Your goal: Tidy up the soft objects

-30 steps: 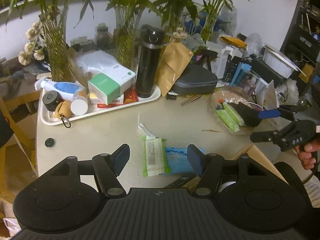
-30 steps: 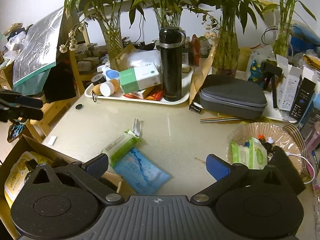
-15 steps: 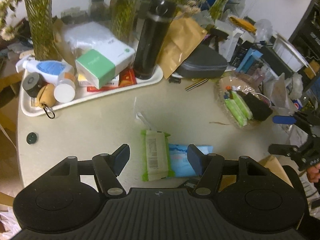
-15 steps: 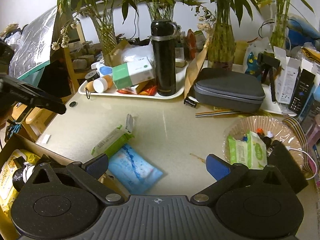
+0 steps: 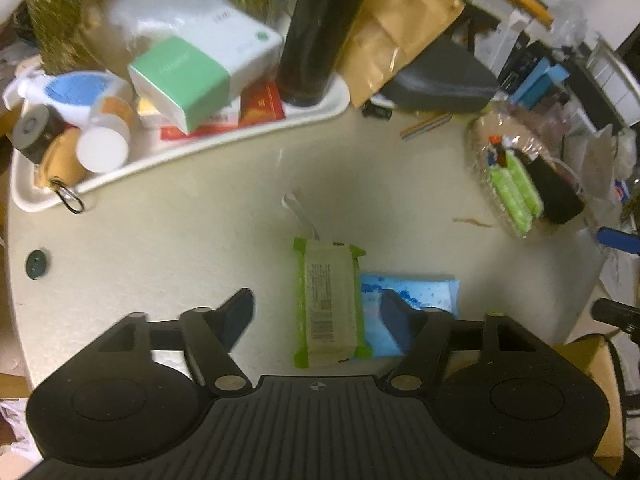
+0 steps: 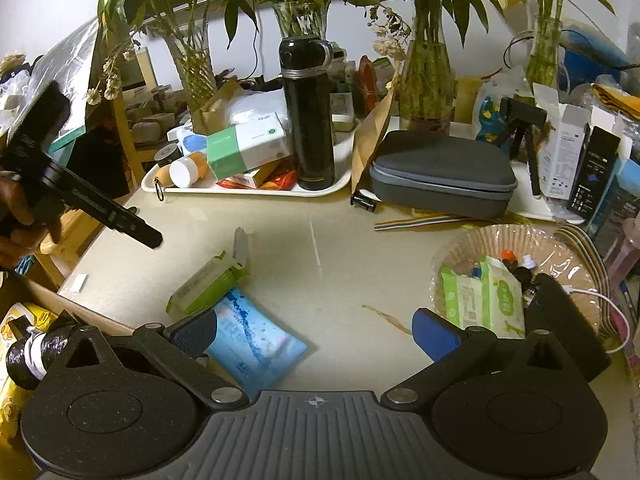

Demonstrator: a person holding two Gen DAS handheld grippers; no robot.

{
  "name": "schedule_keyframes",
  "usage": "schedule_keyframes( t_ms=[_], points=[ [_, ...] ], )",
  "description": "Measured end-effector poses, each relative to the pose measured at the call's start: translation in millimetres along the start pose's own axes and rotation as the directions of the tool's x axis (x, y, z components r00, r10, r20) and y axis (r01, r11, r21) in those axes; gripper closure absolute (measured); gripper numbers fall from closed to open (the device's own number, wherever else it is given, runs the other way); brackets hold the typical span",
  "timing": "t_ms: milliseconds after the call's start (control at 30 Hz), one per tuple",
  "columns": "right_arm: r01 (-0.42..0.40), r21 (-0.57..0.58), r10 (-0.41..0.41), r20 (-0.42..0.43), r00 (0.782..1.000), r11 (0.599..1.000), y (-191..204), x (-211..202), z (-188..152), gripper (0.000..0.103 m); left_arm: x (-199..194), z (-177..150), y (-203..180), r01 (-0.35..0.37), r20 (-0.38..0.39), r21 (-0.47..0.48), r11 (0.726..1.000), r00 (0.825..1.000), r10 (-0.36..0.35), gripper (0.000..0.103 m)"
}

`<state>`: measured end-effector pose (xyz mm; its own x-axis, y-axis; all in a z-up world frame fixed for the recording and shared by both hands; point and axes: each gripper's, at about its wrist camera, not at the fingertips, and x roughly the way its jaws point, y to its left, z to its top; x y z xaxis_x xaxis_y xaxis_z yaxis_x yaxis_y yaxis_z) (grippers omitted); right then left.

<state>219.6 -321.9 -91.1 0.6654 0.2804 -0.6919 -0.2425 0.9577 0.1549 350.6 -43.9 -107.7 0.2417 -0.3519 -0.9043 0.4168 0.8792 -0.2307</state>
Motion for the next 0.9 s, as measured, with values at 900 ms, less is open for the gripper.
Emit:
schedule_keyframes(
  t_ms=[900],
  points=[
    [0.007, 0.032, -0.007, 0.001, 1.0, 0.999, -11.3, -2.1, -6.1, 0.0, 91.5, 10.2, 9.6, 0.056, -0.23, -0.119, 0.991, 0.97, -0.082, 0.043]
  ],
)
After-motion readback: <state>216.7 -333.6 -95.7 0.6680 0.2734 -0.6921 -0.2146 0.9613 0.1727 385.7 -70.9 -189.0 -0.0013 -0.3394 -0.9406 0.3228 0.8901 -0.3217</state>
